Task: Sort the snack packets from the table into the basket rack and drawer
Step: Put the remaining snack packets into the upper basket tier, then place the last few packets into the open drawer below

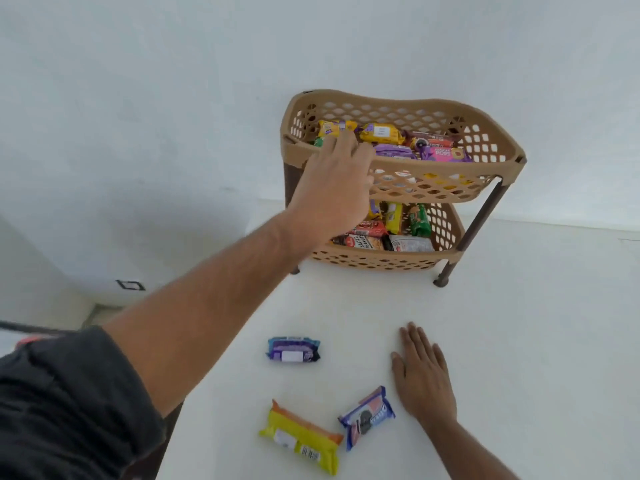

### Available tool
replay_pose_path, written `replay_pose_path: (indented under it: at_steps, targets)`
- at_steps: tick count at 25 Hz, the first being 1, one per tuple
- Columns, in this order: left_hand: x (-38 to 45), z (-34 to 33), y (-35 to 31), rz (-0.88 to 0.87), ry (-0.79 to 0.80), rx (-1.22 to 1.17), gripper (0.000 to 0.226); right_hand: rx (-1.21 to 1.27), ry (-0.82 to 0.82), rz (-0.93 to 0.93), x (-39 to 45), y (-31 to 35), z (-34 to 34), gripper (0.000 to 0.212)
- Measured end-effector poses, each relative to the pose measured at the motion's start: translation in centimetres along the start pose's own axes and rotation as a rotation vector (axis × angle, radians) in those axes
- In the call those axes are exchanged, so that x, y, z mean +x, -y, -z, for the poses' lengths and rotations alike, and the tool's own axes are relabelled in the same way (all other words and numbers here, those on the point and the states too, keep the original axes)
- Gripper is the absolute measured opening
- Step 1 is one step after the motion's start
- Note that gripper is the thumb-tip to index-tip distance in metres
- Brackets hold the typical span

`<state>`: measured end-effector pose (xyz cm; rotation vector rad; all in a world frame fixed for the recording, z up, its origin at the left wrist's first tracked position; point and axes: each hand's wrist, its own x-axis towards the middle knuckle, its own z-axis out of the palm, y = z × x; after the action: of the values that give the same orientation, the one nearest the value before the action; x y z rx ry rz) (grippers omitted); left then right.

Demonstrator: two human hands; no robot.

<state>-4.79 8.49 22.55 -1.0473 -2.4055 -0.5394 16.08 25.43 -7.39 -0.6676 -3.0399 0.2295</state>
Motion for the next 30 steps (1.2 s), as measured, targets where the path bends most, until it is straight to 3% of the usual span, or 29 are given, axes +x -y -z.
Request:
replay_pose_path:
  at_steps: [3, 7, 13, 19, 23, 26, 30]
  targets:
    - [-6.1, -1.1, -1.7, 0.091, 0.044, -0.121, 0.025, 0.003, 0.045, -0.035, -1.1, 0.2, 0.1, 0.064]
    - [-15.0, -3.9, -4.2, 0.419, 0.158, -0.428, 0.017, 0.015, 0.038, -0.034, -4.0, 0.3, 0.0, 0.064]
    - [-30.8, -6.0, -10.2, 0.688, 0.040, -0.591, 0.029, 0.058, 0.019, -0.023, -8.8, 0.1, -0.6, 0.062]
    - [-40.6, -5.8, -14.0, 1.335, -0.038, -0.684, 0.030, 0.094, 0.006, -0.015, -12.3, 0.8, -1.0, 0.060]
    - [-43.9, -7.4, -13.5, 1.701, -0.104, -1.031, 0.031, 0.100, -0.003, 0.000, -12.9, 0.8, -1.1, 0.060]
    - [-44.3, -8.4, -13.1, 1.741, -0.167, -1.281, 0.030, 0.095, 0.010, 0.018, -13.1, 0.6, -1.1, 0.061]
    - [-43.1, -8.3, -12.2, 1.748, -0.464, -1.470, 0.028, 0.074, 0.058, 0.061, -13.1, 0.3, -1.0, 0.063]
